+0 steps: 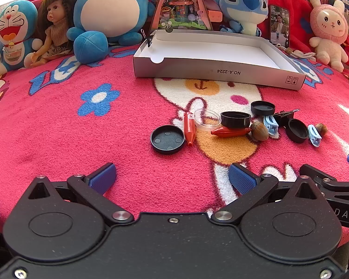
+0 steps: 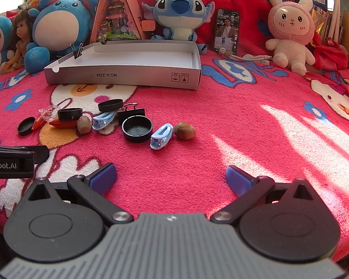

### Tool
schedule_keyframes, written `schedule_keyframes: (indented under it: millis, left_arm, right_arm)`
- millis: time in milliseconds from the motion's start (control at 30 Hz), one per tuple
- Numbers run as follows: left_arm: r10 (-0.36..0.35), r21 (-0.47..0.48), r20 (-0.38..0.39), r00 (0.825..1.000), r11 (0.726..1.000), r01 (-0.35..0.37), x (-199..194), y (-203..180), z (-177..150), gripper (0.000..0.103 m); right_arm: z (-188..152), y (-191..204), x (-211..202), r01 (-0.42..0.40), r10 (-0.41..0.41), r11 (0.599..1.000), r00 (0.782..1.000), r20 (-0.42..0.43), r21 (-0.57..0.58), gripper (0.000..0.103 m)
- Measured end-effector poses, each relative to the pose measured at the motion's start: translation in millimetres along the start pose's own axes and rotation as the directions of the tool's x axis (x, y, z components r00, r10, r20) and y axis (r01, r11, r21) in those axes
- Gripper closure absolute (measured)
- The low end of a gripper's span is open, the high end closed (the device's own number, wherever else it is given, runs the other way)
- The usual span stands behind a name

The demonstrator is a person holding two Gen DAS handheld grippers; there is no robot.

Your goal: Organize rigid objects

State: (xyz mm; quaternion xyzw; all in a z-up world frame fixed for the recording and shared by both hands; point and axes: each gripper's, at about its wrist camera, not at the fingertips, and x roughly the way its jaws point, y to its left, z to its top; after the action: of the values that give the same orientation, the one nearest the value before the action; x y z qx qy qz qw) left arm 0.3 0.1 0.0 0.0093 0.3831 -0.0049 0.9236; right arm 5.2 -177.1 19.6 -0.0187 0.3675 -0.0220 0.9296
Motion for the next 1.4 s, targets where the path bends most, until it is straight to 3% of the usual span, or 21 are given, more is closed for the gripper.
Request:
schedule_keyframes:
  millis: [1400]
  left_arm:
    - [0.005,0.000,-0.010,1.000,1.000,-0.005,0.9,0.6,1.9,0.000]
  right_arm:
    - [-0.5,0.6,0.4,0.001,-0.001,1.000,1.000,-0.002,0.001,0.000]
